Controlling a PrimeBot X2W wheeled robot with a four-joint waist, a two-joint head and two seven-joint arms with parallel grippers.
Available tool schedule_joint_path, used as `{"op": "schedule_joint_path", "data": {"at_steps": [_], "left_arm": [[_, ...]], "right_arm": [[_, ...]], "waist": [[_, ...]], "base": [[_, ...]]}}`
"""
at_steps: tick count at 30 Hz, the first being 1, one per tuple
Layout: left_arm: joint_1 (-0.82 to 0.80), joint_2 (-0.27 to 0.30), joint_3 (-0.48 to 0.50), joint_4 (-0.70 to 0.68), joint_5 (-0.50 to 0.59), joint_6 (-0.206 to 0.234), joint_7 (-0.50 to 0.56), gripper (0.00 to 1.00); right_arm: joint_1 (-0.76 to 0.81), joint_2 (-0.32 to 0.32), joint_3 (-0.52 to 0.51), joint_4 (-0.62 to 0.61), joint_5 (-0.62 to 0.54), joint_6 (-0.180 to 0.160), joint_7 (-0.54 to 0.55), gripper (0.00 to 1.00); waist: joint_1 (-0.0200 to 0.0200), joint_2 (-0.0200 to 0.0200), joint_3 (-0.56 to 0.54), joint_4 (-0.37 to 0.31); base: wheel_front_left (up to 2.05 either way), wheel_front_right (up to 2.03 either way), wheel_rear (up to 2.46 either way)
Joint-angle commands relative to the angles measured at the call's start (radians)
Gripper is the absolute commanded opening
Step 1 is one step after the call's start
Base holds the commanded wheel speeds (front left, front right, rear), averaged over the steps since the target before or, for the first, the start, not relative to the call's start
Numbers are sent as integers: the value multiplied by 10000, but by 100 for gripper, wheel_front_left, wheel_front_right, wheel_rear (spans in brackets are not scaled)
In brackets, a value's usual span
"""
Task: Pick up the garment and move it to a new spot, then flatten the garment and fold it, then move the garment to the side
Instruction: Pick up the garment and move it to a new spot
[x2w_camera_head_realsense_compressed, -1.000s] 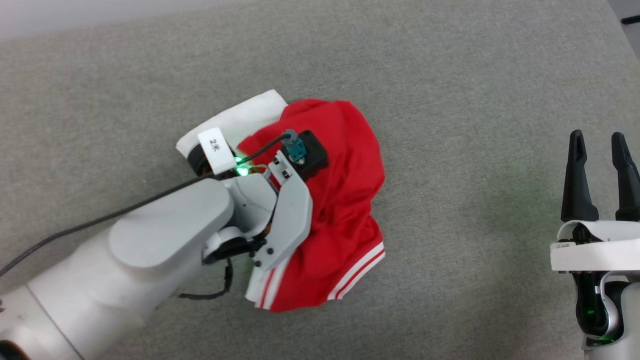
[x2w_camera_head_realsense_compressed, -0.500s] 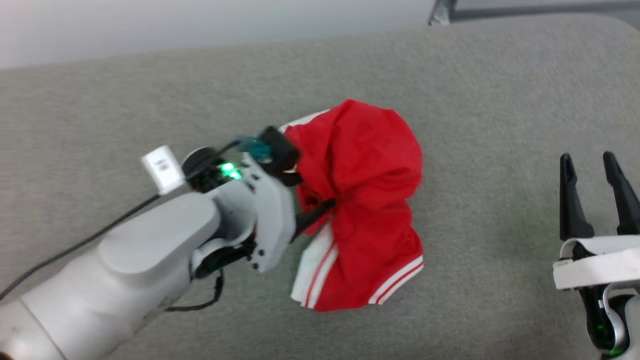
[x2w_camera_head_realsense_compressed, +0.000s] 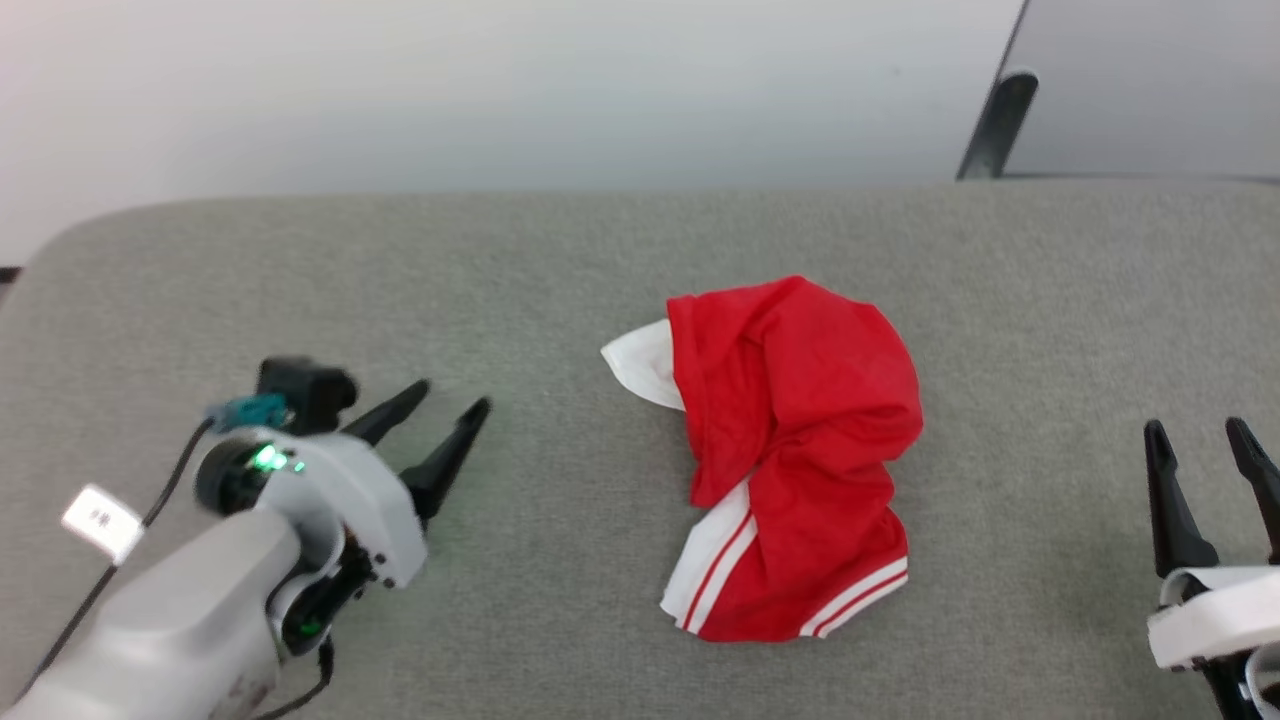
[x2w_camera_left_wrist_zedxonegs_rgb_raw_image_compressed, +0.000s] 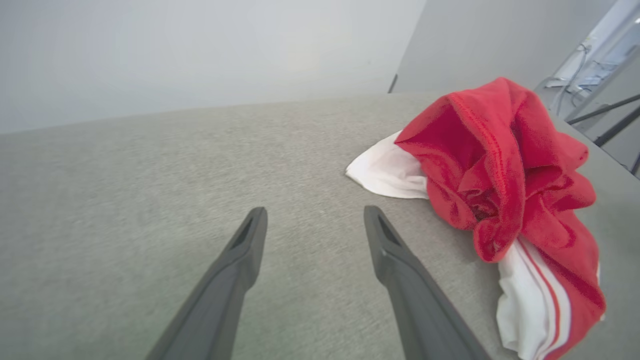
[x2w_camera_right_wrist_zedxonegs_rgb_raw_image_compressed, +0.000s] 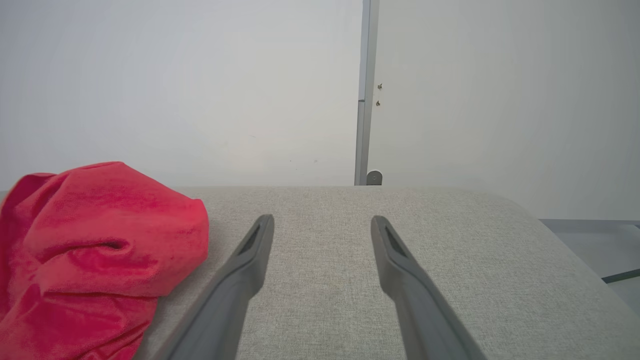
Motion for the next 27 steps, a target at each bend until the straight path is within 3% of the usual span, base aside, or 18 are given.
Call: {"op": "schedule_joint_path", "data": {"at_steps": [1,4,11,15,21,27], "left_arm": [[338,-7,206,120,116,117,-77,100],[856,22,1425,111,512,321,-141,100],[3133,-5,5074,-1065,2652,937,-128,100],[4402,-111,6655,-1805,3799,1154,-123,100],[5861,-442,8333,-2644,4901,1294,-125,100],[6675,-872,9406,-3101,5350,1049,-125,100]], "right_arm": [[193,-81,-66,18,66,34,26,100],[424,-160,-230,-9,87,34,80,100],[690,-272,-506,-205,157,34,306,100],[645,-231,-493,-299,137,34,389,100],[457,-80,-407,-298,271,34,338,100],[420,-11,-359,-336,337,34,327,100]], "waist": [[0,0,-534,421],[0,0,-693,496],[0,0,-952,520],[0,0,-1097,489],[0,0,-1226,424],[0,0,-1215,397]], "base": [[0,0,0],[0,0,0],[0,0,0],[0,0,0],[0,0,0],[0,0,0]]}}
